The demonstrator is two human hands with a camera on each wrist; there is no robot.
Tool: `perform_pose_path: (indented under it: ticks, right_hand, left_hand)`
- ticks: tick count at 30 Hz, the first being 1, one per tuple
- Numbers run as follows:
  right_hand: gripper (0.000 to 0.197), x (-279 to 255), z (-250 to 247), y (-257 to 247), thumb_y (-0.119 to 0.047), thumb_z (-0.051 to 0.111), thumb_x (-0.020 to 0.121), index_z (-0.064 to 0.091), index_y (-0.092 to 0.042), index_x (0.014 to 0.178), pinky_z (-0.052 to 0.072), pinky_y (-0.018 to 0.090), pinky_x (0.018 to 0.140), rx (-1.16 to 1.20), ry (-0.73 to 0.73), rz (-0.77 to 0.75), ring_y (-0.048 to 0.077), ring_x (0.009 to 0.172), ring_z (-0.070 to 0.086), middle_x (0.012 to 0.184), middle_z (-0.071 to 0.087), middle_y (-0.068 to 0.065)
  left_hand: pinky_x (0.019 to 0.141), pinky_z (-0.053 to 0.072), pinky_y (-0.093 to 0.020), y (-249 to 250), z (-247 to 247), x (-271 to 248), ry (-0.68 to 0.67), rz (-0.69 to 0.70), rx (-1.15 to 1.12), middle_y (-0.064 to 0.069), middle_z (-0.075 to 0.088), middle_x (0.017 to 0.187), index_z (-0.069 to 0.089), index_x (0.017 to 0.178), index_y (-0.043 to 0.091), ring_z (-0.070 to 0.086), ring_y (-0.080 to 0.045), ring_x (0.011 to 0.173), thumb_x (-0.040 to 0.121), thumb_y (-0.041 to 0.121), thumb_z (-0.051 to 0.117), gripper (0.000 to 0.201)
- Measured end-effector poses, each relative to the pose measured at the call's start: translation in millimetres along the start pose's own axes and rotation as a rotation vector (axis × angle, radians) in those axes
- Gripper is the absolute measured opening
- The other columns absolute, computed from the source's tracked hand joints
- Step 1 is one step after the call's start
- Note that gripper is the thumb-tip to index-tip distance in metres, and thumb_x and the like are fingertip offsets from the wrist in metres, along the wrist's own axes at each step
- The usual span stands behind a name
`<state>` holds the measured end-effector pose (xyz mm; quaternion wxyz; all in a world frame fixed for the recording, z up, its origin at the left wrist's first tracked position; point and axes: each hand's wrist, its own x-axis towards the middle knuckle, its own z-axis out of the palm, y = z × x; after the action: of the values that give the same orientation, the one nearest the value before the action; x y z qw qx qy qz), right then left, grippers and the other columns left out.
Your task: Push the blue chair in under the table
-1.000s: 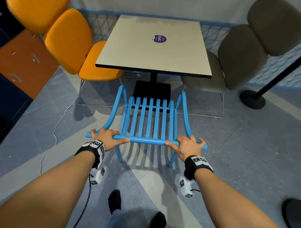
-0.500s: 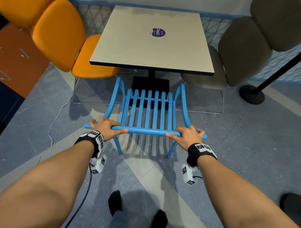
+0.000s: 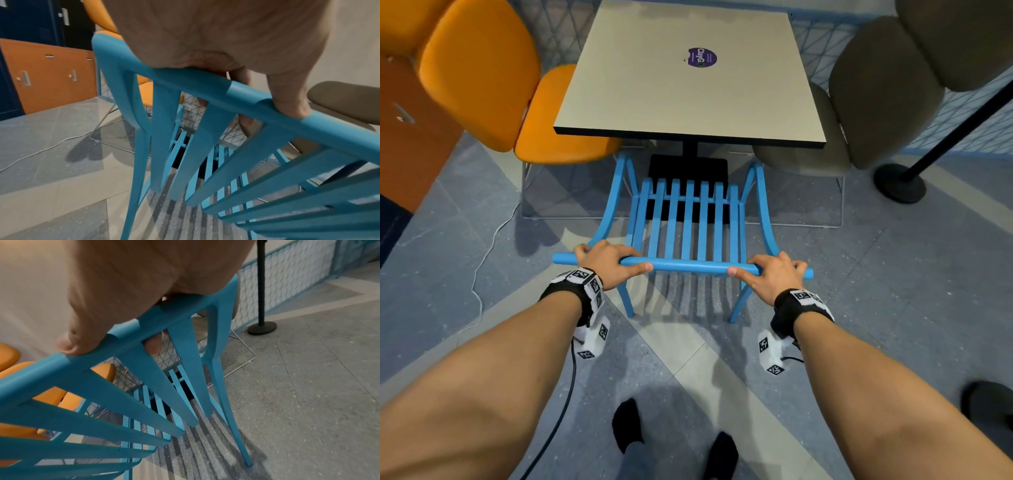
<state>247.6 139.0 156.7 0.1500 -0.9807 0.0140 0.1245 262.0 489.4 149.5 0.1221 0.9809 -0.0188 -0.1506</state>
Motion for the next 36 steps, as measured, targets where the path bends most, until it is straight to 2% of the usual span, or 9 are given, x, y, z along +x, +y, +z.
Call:
perform_pose_path:
  ticks: [3, 7, 11, 13, 19, 22, 25, 32, 36]
  right_hand:
    - [0.069, -6, 3, 1, -0.089, 0.041, 0.074, 0.072, -0.035, 0.104, 0.024, 0.044, 0.093, 0.007, 0.022, 0.018, 0.015, 0.095, 0.041, 0.071, 0.051, -0.016]
    - [0.073, -7, 4, 2, -0.093, 0.033, 0.07, 0.071, -0.039, 0.103, 0.024, 0.046, 0.094, -0.01, 0.013, -0.001, 0.013, 0.095, 0.041, 0.074, 0.053, -0.019]
    - [0.071, -5, 12, 3, -0.092, 0.02, 0.079, 0.065, -0.047, 0.109, 0.023, 0.052, 0.099, -0.146, 0.007, -0.082, 0.015, 0.105, 0.048, 0.101, 0.062, -0.02]
    - [0.068, -1, 12, 1, -0.091, 0.018, 0.082, 0.064, -0.048, 0.107, 0.019, 0.054, 0.101, -0.148, 0.0, -0.082, 0.015, 0.107, 0.048, 0.099, 0.062, -0.022]
    - [0.066, 22, -1, -7, -0.091, 0.021, 0.081, 0.066, -0.046, 0.096, 0.017, 0.054, 0.104, -0.101, 0.037, -0.071, 0.012, 0.103, 0.048, 0.087, 0.062, -0.023]
    - [0.066, 15, 0, -5, -0.091, 0.023, 0.078, 0.067, -0.045, 0.095, 0.017, 0.053, 0.103, -0.09, -0.032, -0.051, 0.013, 0.103, 0.045, 0.09, 0.063, -0.022]
    - [0.066, 5, 5, -3, -0.091, 0.025, 0.078, 0.067, -0.045, 0.1, 0.018, 0.052, 0.102, -0.078, -0.031, -0.064, 0.013, 0.105, 0.046, 0.093, 0.063, -0.022]
    - [0.057, 8, 6, -11, -0.082, 0.027, 0.087, 0.061, -0.039, 0.105, 0.021, 0.054, 0.103, -0.1, -0.122, -0.104, 0.017, 0.11, 0.049, 0.099, 0.06, -0.016]
    - [0.053, 10, 13, -18, -0.078, 0.032, 0.089, 0.061, -0.038, 0.109, 0.022, 0.052, 0.103, -0.04, -0.073, -0.114, 0.015, 0.108, 0.053, 0.107, 0.063, -0.015]
  left_hand:
    - [0.084, 0.027, -0.042, 0, 0, -4, -0.009, -0.007, -0.013, 0.017, 0.061, 0.068, 0.069, 0.096, 0.048, 0.051, -0.015, 0.092, 0.065, 0.096, 0.028, 0.07]
    - [0.086, 0.028, -0.043, 5, 3, -11, 0.017, -0.021, -0.007, 0.016, 0.06, 0.071, 0.07, 0.094, 0.044, 0.046, -0.015, 0.092, 0.06, 0.096, 0.022, 0.079]
    - [0.085, 0.028, -0.042, 2, 7, -13, 0.053, -0.021, -0.029, 0.014, 0.061, 0.067, 0.071, 0.092, 0.041, 0.048, -0.015, 0.088, 0.058, 0.098, 0.021, 0.083]
    - [0.083, 0.028, -0.042, -1, 5, -8, 0.05, -0.025, -0.05, 0.012, 0.062, 0.065, 0.071, 0.089, 0.042, 0.051, -0.014, 0.086, 0.056, 0.1, 0.02, 0.084]
    - [0.081, 0.023, -0.041, -2, -15, 16, 0.063, -0.021, -0.069, 0.011, 0.064, 0.066, 0.071, 0.09, 0.043, 0.052, -0.016, 0.088, 0.071, 0.091, 0.036, 0.063]
    - [0.081, 0.025, -0.042, -3, -8, 8, 0.021, -0.032, -0.075, 0.012, 0.066, 0.067, 0.071, 0.091, 0.045, 0.055, -0.013, 0.084, 0.064, 0.097, 0.032, 0.07]
    - [0.086, 0.029, -0.043, -6, 4, -4, 0.064, -0.032, -0.099, 0.015, 0.065, 0.065, 0.072, 0.091, 0.043, 0.055, -0.012, 0.084, 0.06, 0.099, 0.027, 0.078]
    - [0.085, 0.027, -0.042, -8, 3, -12, 0.064, -0.021, -0.1, 0.016, 0.062, 0.065, 0.071, 0.09, 0.044, 0.053, -0.011, 0.085, 0.062, 0.098, 0.028, 0.074]
    - [0.08, 0.025, -0.04, -14, -2, -3, 0.077, -0.001, -0.074, 0.013, 0.061, 0.062, 0.071, 0.09, 0.042, 0.052, -0.008, 0.08, 0.065, 0.095, 0.031, 0.071]
